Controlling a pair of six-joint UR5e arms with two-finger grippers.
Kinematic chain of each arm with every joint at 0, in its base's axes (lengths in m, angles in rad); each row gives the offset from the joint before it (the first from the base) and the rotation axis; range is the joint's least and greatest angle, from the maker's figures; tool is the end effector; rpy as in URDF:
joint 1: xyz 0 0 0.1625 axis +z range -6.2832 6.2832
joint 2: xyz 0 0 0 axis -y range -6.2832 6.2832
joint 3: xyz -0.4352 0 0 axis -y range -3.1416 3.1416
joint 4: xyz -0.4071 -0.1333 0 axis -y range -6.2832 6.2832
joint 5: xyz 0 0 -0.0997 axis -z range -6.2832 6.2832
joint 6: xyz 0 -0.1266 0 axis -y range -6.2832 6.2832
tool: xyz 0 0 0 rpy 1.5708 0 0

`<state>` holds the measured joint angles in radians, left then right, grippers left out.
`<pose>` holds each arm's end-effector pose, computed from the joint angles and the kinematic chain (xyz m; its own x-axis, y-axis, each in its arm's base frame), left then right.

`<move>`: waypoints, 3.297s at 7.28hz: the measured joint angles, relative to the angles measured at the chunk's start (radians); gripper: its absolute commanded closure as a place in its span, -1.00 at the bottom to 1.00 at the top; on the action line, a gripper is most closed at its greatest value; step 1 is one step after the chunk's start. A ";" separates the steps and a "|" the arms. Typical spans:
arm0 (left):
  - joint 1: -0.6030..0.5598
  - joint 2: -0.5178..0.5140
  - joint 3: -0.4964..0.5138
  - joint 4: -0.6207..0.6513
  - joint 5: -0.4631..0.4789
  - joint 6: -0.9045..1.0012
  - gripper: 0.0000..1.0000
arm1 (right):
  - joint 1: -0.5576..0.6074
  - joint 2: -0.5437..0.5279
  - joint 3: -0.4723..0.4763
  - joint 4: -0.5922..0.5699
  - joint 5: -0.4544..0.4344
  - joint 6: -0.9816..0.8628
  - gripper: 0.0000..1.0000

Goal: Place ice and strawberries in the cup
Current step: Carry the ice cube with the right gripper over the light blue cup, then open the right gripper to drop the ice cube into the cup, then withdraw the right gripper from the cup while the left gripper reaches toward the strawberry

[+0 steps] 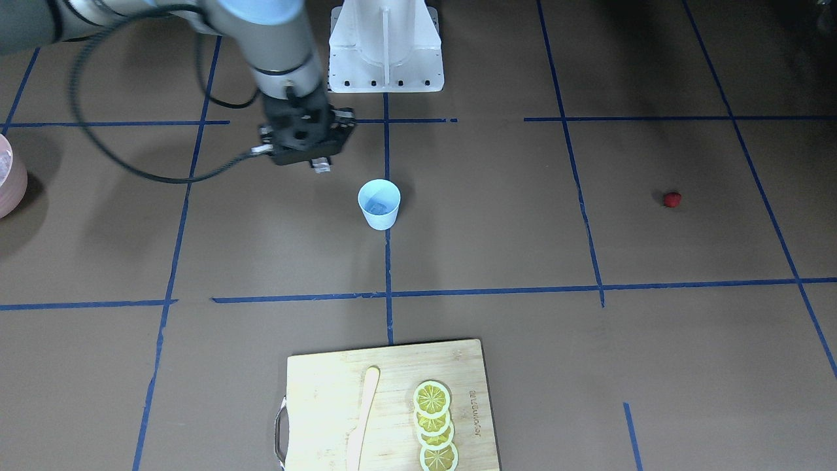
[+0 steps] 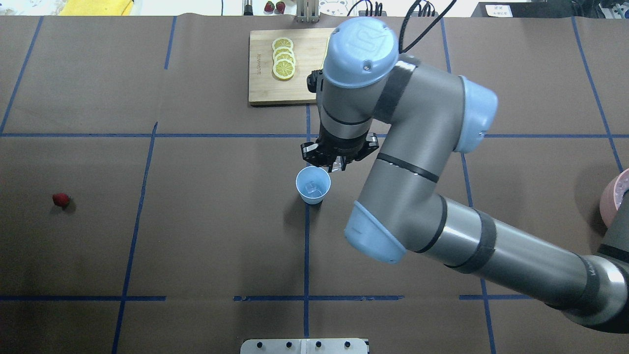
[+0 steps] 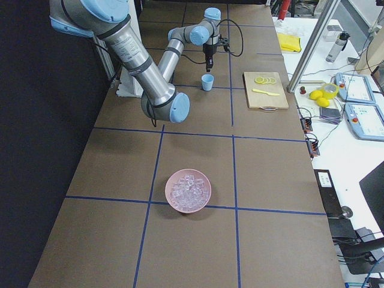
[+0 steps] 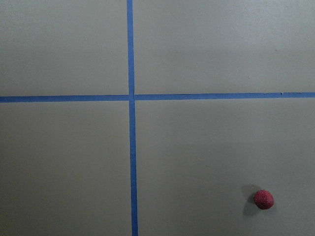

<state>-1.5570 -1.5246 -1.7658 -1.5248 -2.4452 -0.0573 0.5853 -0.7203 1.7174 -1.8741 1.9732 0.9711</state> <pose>-0.0294 -0.4905 0.6074 0.6400 0.0305 -0.7677 0.0230 0.9980 0.0588 -0.5366 -0.4561 0.1334 0.6981 -0.1603 0.6978 0.1144 0.9871 0.1124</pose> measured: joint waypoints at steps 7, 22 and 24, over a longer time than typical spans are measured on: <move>0.000 0.000 0.000 0.000 0.000 0.000 -1.00 | -0.057 0.032 -0.136 0.095 -0.037 0.023 -0.96; 0.386 0.095 -0.010 -0.560 0.184 -0.666 -1.00 | 0.359 -0.333 0.212 0.092 0.163 -0.302 -0.99; 0.520 0.102 0.001 -0.677 0.289 -0.825 -1.00 | 0.457 -0.439 0.237 0.093 0.195 -0.486 -0.99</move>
<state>-1.0375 -1.4228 -1.7651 -2.2018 -2.1559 -0.8827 1.0419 -1.1595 1.9544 -1.7811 2.1681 0.4855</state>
